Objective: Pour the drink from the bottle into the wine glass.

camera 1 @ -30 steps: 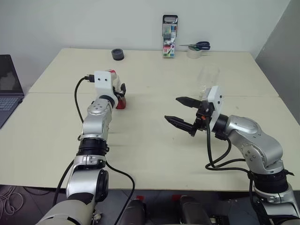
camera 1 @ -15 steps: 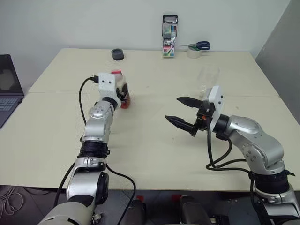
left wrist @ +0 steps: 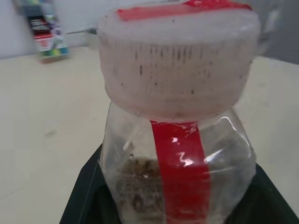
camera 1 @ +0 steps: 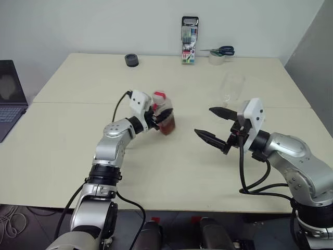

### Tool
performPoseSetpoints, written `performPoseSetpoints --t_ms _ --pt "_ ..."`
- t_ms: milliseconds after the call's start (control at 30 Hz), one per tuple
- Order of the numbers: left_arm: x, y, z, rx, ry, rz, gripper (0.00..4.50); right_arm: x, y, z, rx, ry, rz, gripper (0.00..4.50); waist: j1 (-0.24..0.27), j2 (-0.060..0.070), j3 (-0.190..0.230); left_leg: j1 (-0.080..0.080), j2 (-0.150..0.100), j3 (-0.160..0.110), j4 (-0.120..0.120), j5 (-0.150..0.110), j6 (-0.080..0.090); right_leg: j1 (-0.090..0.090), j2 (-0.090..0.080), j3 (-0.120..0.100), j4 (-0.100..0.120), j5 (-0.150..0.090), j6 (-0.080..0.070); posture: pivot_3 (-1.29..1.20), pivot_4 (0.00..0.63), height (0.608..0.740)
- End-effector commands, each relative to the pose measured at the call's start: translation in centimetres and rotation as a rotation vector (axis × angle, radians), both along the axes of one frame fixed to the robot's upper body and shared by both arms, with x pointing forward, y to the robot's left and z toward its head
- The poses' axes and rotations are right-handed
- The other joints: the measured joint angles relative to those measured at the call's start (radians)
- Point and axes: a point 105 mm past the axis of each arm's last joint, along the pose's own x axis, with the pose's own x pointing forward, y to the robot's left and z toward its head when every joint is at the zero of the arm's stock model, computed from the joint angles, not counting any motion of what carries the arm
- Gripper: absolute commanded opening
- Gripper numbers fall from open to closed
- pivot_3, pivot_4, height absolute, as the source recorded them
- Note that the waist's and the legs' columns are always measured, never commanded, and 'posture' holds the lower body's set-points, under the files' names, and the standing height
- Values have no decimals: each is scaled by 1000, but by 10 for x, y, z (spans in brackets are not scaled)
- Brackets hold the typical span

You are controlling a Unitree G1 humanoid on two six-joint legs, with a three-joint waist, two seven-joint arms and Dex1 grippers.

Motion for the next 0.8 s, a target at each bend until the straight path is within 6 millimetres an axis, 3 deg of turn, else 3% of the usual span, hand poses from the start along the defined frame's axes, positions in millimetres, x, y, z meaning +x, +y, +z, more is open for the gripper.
performPoseSetpoints --t_ms 33,300,800 --pt "-17 -24 26 2 -74 -233 1886 -8 1 18 18 -35 -13 4500 0 0 0 0 0 0 0 0 0 0 0 0 0 0 0 0 150 740" --pt "-36 -52 20 86 -68 -541 1886 2 15 27 35 -10 -74 4500 -4 0 0 0 1 0 0 0 1 0 2 0 0 0 0 0 150 740" --pt "-37 -59 11 167 -118 -622 1885 13 39 24 43 19 -44 4500 -4 1 0 -2 1 0 0 -1 1 -2 2 1 0 0 0 0 150 740"
